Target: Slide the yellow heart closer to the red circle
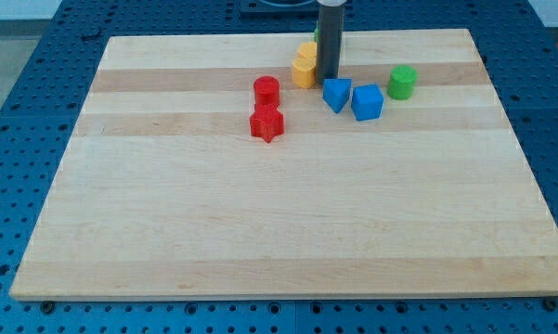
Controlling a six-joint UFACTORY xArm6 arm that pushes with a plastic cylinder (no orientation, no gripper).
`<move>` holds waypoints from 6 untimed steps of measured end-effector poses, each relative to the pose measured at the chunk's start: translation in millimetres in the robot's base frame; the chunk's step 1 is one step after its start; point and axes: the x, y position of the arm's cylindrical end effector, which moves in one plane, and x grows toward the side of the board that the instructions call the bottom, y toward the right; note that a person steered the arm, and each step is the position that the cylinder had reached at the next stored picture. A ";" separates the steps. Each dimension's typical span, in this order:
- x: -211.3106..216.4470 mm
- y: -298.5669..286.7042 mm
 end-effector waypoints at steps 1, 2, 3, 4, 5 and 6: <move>-7.0 7.8; -13.3 11.3; -19.1 16.2; -20.1 13.8; -20.2 7.0; -20.2 -11.2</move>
